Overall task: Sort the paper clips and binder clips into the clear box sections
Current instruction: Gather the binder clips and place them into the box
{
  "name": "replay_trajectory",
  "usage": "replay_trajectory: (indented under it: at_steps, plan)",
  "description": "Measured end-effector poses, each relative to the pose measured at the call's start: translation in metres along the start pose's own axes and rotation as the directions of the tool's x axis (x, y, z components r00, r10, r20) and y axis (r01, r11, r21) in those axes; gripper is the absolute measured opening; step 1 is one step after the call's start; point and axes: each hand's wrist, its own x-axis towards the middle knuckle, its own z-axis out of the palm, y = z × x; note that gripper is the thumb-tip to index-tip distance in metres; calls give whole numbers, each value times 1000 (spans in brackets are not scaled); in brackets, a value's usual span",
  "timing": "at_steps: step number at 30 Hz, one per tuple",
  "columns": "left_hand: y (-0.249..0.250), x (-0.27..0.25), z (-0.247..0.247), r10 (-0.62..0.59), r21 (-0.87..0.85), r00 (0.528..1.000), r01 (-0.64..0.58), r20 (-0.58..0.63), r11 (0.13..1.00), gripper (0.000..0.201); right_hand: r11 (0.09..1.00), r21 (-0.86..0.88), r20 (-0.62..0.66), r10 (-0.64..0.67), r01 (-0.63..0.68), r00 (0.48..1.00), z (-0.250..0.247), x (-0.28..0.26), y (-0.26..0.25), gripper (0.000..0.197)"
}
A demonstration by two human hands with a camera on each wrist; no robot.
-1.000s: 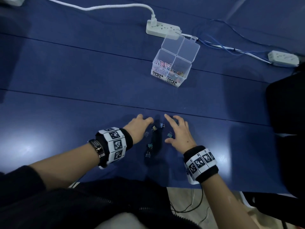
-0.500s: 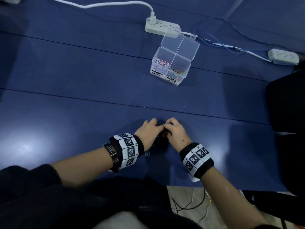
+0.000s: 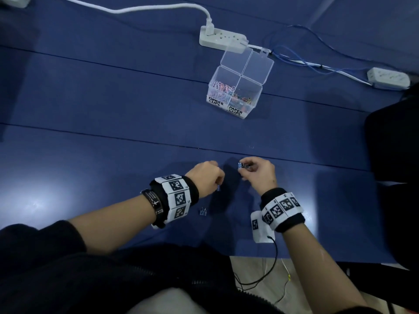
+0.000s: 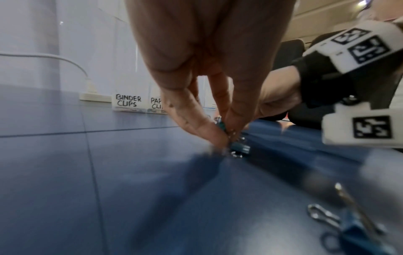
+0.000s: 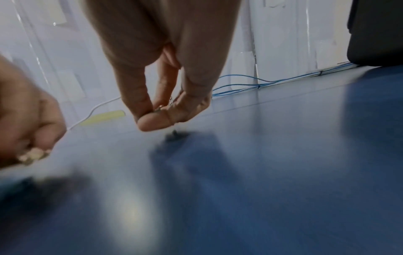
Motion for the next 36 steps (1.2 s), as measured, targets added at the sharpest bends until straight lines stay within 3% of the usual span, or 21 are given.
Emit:
replay_trajectory:
  at_steps: [3,8,12,16,19,21,27,32,36]
  plan:
    - [6,0,2,75,111,993,-85,87,990,25,994,105,31,-22,19,999,-10,6,-18,18]
    - [10,0,6,128,269,965,-189,230,944,37,951,251,-3,-188,182,982,-30,28,-77,22]
    - [11,2,9,97,250,970,-154,225,956,35,927,249,-69,-271,280,960,-43,63,-127,29]
    - [20,4,13,8,202,966,-62,258,977,57,944,191,-106,-253,270,962,-41,93,-142,25]
    - [29,3,18,-35,207,973,-13,230,978,56,957,165,-116,-223,240,968,-35,107,-140,20]
    - [33,2,20,5,276,981,-59,193,959,46,967,128,-135,-204,221,970,-30,114,-137,12]
    - [22,7,16,80,323,976,-143,202,935,36,967,-134,-119,-234,217,965,-21,128,-131,23]
    - [6,19,1,14,251,994,-40,104,967,27,954,-168,-49,-259,248,965,-22,124,-132,29]
    - [-11,26,-21,-77,67,997,76,19,995,17,949,-208,3,-241,236,971,-24,125,-126,34]
